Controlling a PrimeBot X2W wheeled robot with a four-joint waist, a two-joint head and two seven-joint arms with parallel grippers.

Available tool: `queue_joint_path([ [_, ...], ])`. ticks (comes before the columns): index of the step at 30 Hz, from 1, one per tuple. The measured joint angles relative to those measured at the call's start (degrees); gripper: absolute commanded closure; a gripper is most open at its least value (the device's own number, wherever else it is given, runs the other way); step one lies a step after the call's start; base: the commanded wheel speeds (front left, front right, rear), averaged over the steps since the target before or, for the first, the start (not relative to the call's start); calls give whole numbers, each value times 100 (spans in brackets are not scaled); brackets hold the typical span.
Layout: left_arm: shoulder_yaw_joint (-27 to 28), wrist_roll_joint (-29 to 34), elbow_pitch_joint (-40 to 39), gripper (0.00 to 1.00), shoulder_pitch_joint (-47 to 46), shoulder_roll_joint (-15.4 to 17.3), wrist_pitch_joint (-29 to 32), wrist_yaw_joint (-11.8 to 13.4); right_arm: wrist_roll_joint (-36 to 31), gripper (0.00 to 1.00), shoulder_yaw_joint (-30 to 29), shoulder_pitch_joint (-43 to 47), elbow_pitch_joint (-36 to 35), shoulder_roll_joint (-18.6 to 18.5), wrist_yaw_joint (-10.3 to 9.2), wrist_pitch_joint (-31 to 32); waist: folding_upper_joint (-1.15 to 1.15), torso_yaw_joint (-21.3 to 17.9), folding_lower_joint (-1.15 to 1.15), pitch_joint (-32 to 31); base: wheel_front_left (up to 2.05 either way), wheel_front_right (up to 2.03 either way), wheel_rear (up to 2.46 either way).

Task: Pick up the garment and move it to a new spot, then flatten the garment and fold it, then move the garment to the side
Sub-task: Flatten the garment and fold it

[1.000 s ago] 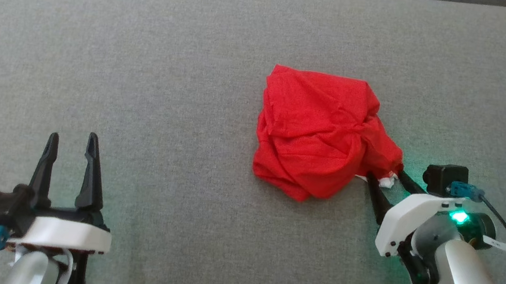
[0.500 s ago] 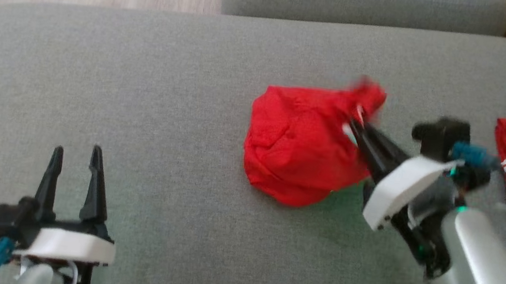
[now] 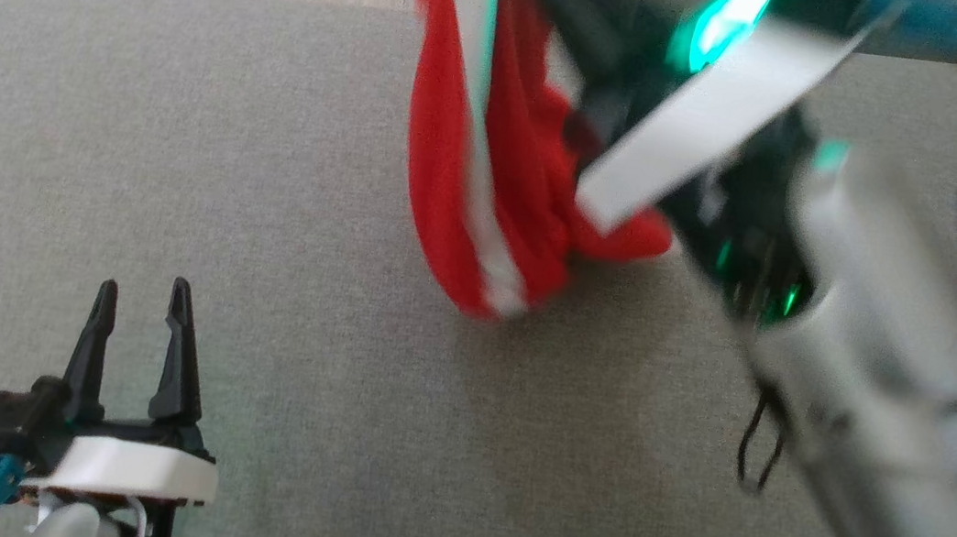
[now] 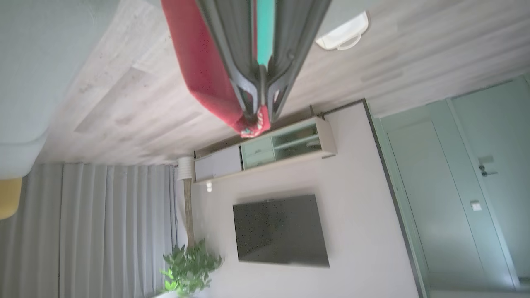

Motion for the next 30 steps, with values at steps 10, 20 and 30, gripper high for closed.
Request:
queue_joint_path([
  [10,-7,1,-2,0,-1,1,0,1,137,100,-604,-672,450,-45,0,-900,0,-113,0,17,0,0,0],
  [20,-12,0,5,0,-34,5,-1,-1,-148,100,-1411,2419,459,-800,0,-400,0,-370,0,130,0,0,0],
  [30,-27,1,76,0,-237,26,0,-4,-1557,0,-3233,3023,1289,-294,0,-834,0,-563,-1,165,0,0,0],
])
